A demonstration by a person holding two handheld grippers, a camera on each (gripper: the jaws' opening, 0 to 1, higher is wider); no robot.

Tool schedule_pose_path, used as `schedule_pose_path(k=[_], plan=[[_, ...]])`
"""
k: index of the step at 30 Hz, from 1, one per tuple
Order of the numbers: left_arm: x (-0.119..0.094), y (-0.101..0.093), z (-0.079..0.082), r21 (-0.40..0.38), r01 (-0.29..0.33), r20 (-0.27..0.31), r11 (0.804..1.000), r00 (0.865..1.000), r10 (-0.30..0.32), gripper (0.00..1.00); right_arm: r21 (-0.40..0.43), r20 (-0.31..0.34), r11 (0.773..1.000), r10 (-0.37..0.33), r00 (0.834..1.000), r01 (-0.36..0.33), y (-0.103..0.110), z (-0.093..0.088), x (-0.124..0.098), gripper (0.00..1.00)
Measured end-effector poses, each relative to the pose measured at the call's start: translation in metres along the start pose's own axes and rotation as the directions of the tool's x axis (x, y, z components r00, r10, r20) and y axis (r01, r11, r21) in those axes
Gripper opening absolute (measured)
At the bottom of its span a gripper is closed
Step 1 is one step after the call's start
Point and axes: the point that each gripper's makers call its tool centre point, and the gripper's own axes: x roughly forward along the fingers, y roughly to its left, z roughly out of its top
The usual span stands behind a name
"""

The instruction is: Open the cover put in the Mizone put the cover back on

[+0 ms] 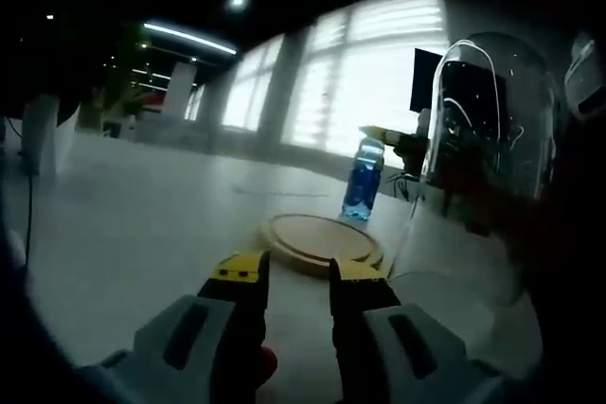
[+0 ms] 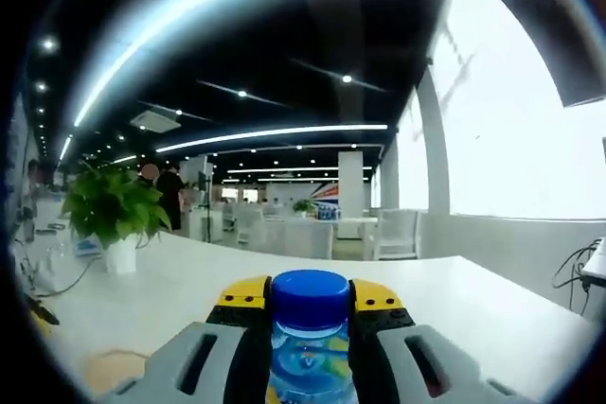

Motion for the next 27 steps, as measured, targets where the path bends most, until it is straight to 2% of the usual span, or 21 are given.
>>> schedule_pose_path(k=[27], plan=[[0.0005,0.0004,-0.0026,0.011,0.000,-0.014,1.000,1.000,0.001,0.20,0.009,-0.010,1.000,0.011,1.000,-0.011,-0.0025,-0.0008,0.0030,0.23]])
